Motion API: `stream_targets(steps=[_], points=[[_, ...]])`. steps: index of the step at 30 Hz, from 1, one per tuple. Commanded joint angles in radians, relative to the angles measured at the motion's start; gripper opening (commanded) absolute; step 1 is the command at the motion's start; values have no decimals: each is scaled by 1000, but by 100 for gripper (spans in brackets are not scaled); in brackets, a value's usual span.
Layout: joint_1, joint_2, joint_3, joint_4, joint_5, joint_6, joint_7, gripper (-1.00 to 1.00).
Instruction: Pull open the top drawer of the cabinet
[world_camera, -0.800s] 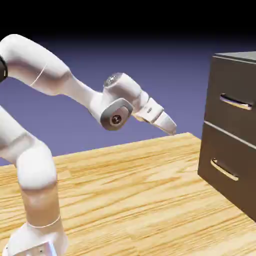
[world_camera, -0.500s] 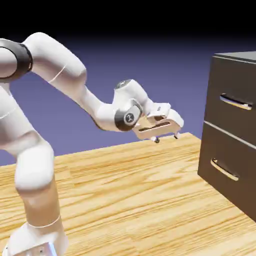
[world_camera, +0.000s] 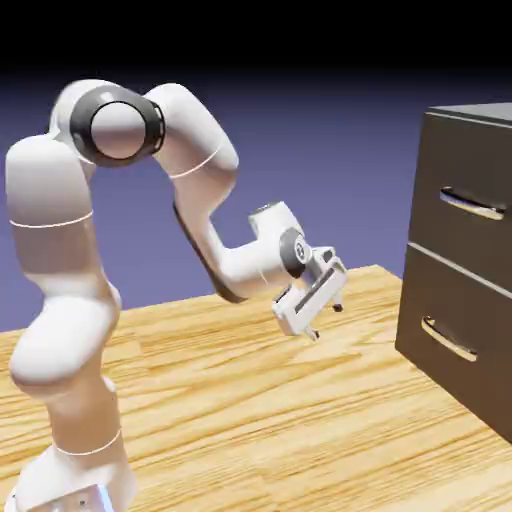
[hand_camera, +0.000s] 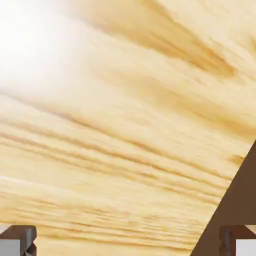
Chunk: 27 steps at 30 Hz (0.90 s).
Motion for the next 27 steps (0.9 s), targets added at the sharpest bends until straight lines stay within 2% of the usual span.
stream_targets(steps=[1,27], points=[[-21,25,25,12,-41,-7,-44,0],[-555,683,665,323,-1116,-201,-1174,0]])
